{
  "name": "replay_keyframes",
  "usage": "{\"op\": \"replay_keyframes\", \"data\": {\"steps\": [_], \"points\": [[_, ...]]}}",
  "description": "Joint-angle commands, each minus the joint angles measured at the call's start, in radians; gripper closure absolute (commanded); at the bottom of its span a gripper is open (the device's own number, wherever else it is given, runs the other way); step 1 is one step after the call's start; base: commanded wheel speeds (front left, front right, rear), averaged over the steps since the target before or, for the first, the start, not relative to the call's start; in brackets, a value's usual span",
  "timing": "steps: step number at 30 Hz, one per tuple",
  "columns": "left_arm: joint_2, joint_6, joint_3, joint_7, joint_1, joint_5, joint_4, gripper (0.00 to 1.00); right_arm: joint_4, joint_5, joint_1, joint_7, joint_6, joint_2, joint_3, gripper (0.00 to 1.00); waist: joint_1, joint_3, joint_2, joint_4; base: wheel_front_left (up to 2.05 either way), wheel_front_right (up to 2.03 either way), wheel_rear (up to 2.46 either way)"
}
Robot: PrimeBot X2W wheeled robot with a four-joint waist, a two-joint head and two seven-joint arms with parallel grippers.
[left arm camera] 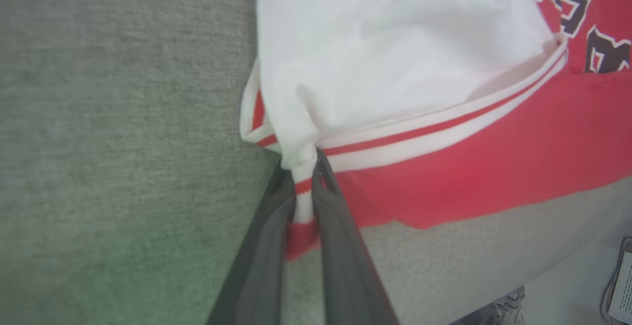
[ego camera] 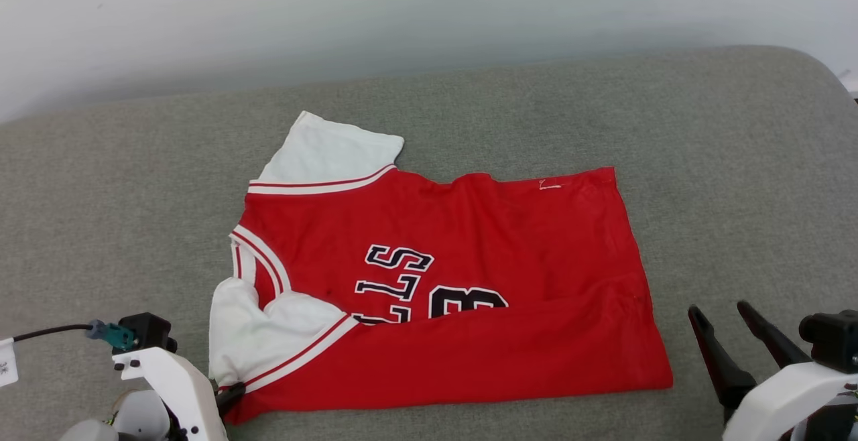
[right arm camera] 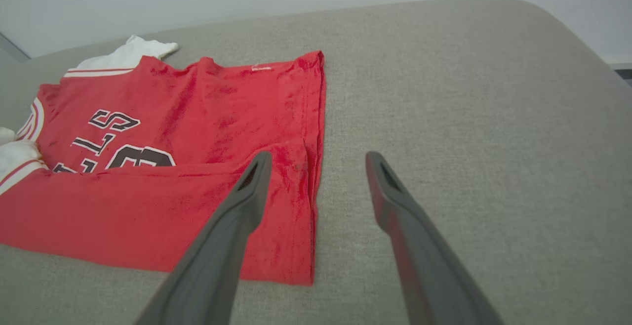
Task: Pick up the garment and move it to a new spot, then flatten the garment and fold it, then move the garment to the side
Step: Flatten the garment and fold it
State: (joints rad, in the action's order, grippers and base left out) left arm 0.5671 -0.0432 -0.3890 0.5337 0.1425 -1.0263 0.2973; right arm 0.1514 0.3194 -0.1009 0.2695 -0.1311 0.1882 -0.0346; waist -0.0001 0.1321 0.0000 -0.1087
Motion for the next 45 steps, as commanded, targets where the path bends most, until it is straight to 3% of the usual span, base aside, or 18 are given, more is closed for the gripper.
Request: {"op": "replay_keyframes", "data": {"steps": [1, 10, 15, 23, 24, 25, 26, 36, 45], "points": [[-0.035, 0.006, -0.026, 0.0, -0.027, 0.003, 0.019, 1.0, -0.007, 0.008, 0.002, 0.028, 0.001, 0.014, -0.007, 0.0, 0.0001, -0.008, 0.0, 0.008, 0.0, 0.0, 0.0], [0.005, -0.042, 0.016, -0.068, -0.044, 0.034, -0.157, 1.0, -0.13, 0.155, 0.065, 0.446, 0.001, 0.101, -0.015, 0.0, 0.0001, -0.014, 0.0, 0.068, 0.0, 0.0, 0.0], [0.014, -0.081, 0.007, -0.065, -0.043, 0.067, -0.275, 1.0, -0.197, 0.173, 0.136, 0.502, 0.001, 0.094, 0.023, 0.0, 0.0001, 0.03, 0.0, 0.107, 0.0, 0.0, 0.0], [0.002, -0.103, -0.009, -0.065, -0.019, 0.09, -0.334, 1.0, -0.376, 0.207, 0.222, 0.531, 0.001, 0.074, 0.117, 0.0, 0.0001, 0.082, 0.0, 0.134, 0.0, 0.0, 0.0], [0.0, -0.104, -0.011, -0.066, -0.017, 0.091, -0.335, 1.0, -0.397, 0.222, 0.225, 0.538, 0.001, 0.074, 0.128, 0.56, 0.0001, 0.083, 0.0, 0.135, 0.0, 0.0, 0.0], [-0.003, -0.104, -0.013, -0.067, -0.016, 0.091, -0.335, 1.0, -0.41, 0.231, 0.229, 0.54, 0.0, 0.076, 0.139, 0.86, 0.0001, 0.084, 0.0, 0.135, 0.0, 0.0, 0.0], [-0.007, -0.101, -0.013, -0.071, -0.016, 0.087, -0.335, 1.0, -0.419, 0.238, 0.234, 0.538, 0.001, 0.076, 0.147, 1.0, 0.0001, 0.082, 0.0, 0.135, 0.0, 0.0, 0.0], [-0.007, -0.099, -0.006, -0.079, -0.044, 0.071, -0.338, 1.0, -0.363, 0.266, 0.271, 0.485, 0.001, 0.147, 0.184, 1.0, 0.0001, 0.004, 0.0, 0.118, 0.0, 0.0, 0.0], [-0.017, -0.136, -0.01, -0.111, -0.164, 0.059, -0.358, 1.0, -0.316, 0.287, 0.175, 0.485, 0.001, 0.174, 0.21, 1.0, 0.0001, -0.141, 0.0, 0.133, 0.0, 0.0, 0.0]]}}
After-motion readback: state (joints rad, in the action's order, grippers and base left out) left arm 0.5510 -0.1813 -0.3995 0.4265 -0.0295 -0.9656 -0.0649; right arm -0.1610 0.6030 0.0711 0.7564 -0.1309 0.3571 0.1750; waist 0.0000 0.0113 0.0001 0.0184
